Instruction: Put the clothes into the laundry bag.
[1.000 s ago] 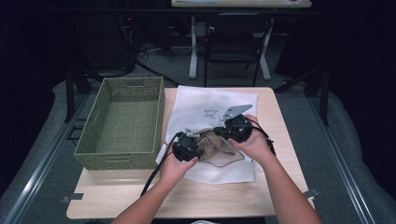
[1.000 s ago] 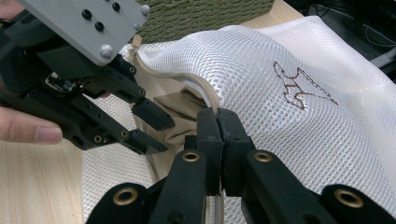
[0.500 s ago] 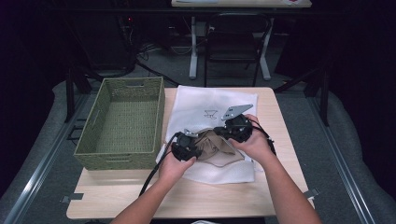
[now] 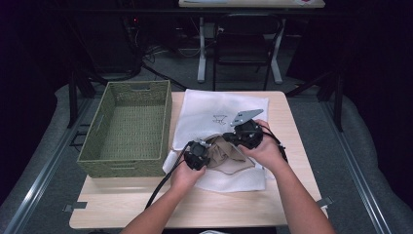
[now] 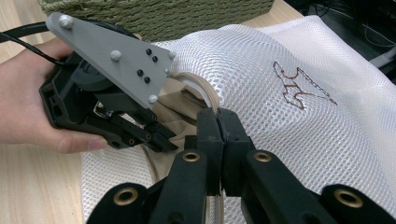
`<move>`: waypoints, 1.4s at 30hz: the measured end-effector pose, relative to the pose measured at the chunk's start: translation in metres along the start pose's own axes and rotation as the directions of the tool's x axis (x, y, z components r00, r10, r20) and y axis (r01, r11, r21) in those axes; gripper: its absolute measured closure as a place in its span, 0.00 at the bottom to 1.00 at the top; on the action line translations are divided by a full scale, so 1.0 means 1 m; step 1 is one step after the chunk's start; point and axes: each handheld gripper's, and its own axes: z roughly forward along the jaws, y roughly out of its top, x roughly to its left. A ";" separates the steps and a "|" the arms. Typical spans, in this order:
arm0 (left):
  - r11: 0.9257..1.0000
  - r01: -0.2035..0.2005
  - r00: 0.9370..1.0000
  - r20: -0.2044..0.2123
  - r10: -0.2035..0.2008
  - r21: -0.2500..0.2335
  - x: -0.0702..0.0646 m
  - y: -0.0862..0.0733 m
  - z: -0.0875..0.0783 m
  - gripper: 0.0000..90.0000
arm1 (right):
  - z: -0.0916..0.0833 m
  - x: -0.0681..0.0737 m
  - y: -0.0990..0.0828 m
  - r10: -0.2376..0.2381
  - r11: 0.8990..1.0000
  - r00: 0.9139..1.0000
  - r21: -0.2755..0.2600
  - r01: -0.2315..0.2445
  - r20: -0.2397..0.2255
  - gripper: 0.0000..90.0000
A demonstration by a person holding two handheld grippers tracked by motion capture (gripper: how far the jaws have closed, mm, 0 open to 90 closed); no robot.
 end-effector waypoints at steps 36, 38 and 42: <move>0.974 0.180 0.979 -0.072 -0.191 -0.138 0.024 0.041 0.001 0.99 | 0.003 0.005 0.001 -0.015 1.000 1.000 0.022 0.015 -0.020 0.99; 0.973 0.182 0.979 -0.072 -0.193 -0.139 0.023 0.041 0.001 0.99 | 0.003 0.004 0.001 -0.016 1.000 1.000 0.021 0.016 -0.021 0.99; 0.975 0.181 0.982 -0.030 -0.186 -0.127 0.022 0.038 -0.003 0.97 | 0.002 0.003 0.000 -0.006 1.000 1.000 0.015 0.006 -0.019 0.99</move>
